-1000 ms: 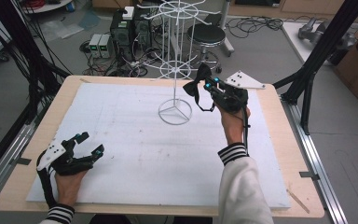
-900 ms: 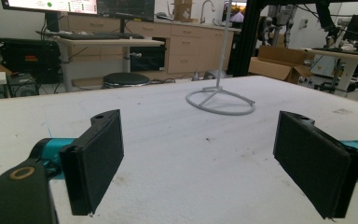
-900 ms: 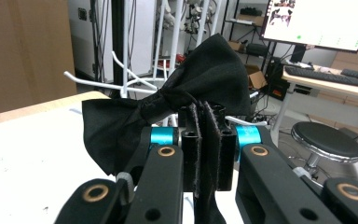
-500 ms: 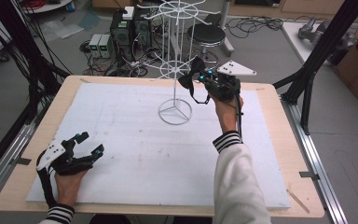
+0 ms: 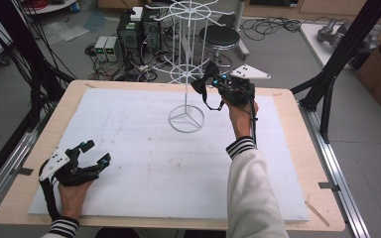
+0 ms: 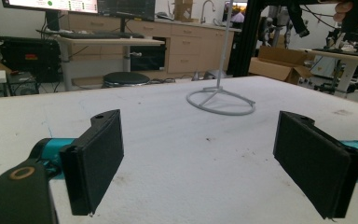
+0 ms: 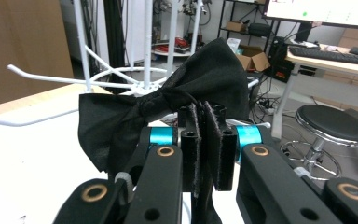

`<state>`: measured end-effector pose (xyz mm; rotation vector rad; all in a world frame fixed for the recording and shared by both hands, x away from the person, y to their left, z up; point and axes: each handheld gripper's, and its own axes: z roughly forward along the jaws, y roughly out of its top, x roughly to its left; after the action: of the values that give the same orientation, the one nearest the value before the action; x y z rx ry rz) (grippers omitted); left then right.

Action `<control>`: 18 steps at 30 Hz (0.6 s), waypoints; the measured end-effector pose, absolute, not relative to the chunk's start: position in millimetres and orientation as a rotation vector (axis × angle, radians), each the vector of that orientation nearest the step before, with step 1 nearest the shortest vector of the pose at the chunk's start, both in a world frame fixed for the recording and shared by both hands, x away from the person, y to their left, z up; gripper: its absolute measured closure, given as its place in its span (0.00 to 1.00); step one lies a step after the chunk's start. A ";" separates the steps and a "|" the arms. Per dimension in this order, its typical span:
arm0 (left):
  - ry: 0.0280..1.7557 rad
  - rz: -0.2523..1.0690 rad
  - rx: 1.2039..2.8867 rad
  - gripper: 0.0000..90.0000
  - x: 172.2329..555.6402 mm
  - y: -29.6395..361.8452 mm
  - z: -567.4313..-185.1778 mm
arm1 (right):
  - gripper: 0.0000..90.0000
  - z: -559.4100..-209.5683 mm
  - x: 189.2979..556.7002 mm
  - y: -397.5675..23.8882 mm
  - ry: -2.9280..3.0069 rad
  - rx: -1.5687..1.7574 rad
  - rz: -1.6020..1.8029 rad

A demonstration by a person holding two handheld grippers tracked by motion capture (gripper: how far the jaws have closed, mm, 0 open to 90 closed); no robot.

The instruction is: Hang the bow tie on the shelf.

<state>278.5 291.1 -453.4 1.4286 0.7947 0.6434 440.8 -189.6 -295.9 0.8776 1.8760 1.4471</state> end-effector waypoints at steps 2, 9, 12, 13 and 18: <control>0.794 0.644 1.429 0.18 278.5 291.2 -453.4 | 0.91 -296.1 441.4 -190.6 1.867 0.880 1.452; 0.796 0.645 1.429 0.18 278.5 291.0 -453.4 | 0.85 -296.0 441.7 -192.1 1.853 0.886 1.453; 0.796 0.645 1.430 0.18 278.5 291.0 -453.4 | 0.83 -295.4 440.8 -192.6 1.849 0.888 1.454; 0.796 0.645 1.430 0.18 278.5 291.0 -453.4 | 0.83 -295.4 440.8 -192.6 1.849 0.888 1.454; 0.795 0.645 1.430 0.18 278.4 290.7 -453.3 | 0.79 -295.2 440.6 -192.5 1.850 0.888 1.434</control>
<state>278.4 290.7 -453.3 1.4302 0.7951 0.6452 440.6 -192.5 -295.2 0.8884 1.8500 1.4336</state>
